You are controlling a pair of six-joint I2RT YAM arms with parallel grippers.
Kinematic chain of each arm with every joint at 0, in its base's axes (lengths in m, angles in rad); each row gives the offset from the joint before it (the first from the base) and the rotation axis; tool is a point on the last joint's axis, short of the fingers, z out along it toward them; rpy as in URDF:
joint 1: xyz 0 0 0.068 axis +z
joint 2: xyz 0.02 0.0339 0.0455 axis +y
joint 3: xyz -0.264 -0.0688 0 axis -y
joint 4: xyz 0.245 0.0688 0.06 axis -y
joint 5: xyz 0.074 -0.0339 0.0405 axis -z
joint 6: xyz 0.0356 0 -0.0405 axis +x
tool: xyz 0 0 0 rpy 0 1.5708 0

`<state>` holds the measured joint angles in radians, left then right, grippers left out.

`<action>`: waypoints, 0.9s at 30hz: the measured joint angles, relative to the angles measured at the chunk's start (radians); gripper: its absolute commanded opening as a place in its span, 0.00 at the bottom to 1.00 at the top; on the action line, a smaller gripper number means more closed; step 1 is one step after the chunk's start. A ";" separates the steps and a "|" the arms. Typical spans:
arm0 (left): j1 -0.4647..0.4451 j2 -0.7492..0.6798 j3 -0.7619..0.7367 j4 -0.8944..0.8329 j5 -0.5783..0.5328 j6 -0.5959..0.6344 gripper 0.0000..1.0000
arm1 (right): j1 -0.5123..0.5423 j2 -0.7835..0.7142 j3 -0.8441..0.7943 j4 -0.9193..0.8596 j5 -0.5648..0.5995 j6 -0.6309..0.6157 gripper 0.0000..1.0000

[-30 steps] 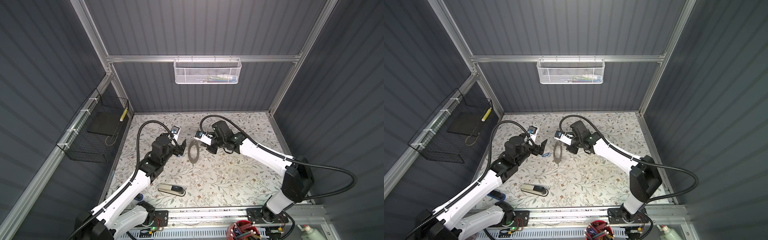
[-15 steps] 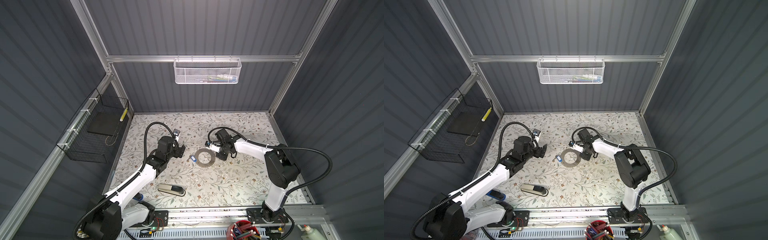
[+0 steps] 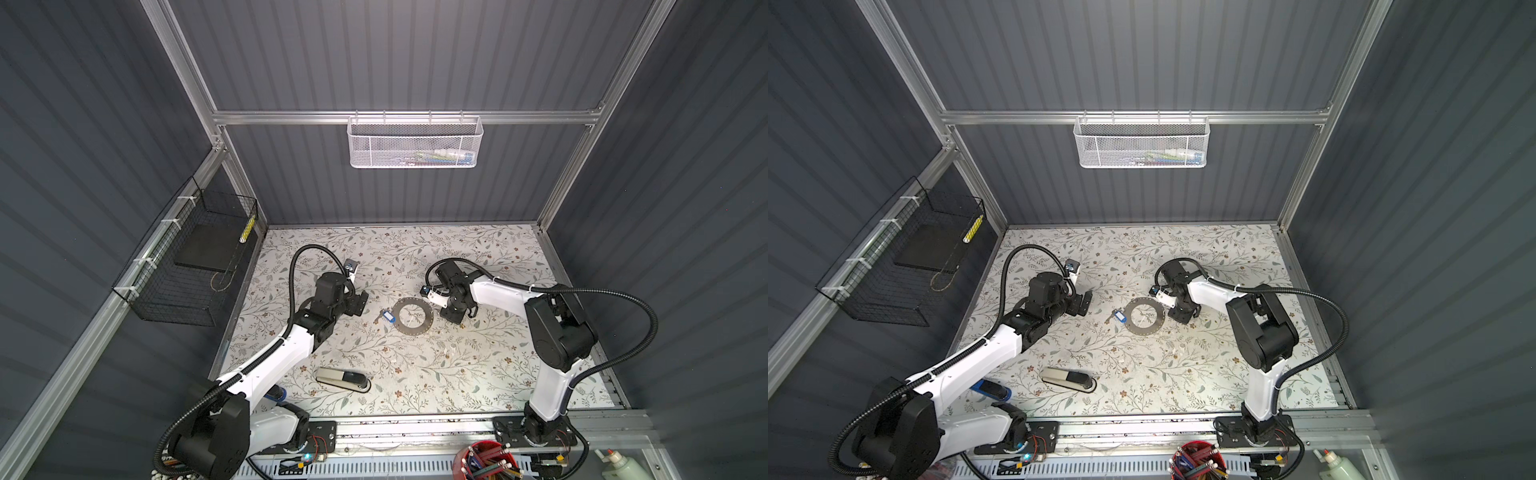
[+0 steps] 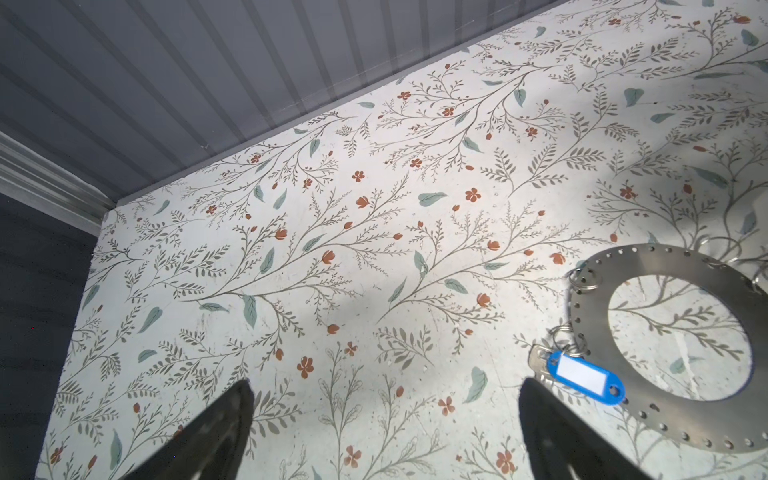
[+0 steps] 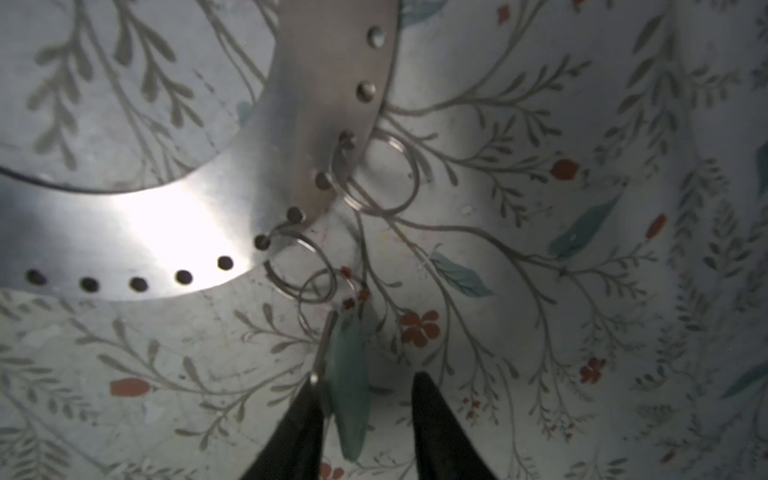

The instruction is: Put the keys on the keyring

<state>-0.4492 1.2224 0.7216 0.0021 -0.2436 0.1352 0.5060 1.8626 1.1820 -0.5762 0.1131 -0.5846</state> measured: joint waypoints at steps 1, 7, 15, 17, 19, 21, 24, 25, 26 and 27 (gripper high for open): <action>0.004 0.000 -0.007 0.008 -0.004 0.002 1.00 | -0.006 -0.008 -0.007 0.002 0.006 0.002 0.62; 0.081 0.000 -0.089 0.114 -0.054 -0.002 1.00 | -0.114 -0.207 -0.173 0.117 0.008 0.087 0.81; 0.243 0.126 -0.200 0.370 -0.069 -0.062 1.00 | -0.317 -0.555 -0.667 0.816 -0.018 0.291 0.93; 0.256 0.173 -0.232 0.459 -0.054 -0.069 1.00 | -0.359 -0.547 -0.776 1.003 -0.029 0.327 0.95; 0.265 0.226 -0.254 0.536 -0.030 -0.068 1.00 | -0.380 -0.517 -0.847 1.138 -0.042 0.355 0.95; 0.273 0.289 -0.281 0.644 -0.002 -0.057 1.00 | -0.396 -0.512 -0.883 1.219 -0.061 0.384 0.97; 0.288 0.363 -0.323 0.778 0.028 -0.044 1.00 | -0.455 -0.512 -0.889 1.334 -0.122 0.433 0.99; 0.291 0.386 -0.337 0.826 0.036 -0.042 1.00 | -0.482 -0.512 -0.889 1.361 -0.147 0.450 0.99; 0.294 0.413 -0.350 0.880 0.042 -0.039 1.00 | -0.515 -0.505 -0.889 1.398 -0.179 0.470 0.99; 0.299 0.447 -0.359 0.938 0.047 -0.038 1.00 | -0.544 -0.472 -0.894 1.477 -0.212 0.489 0.99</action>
<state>-0.1501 1.6695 0.3622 0.9401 -0.1963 0.0971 -0.0380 1.3903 0.2882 0.9012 -0.0994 -0.0952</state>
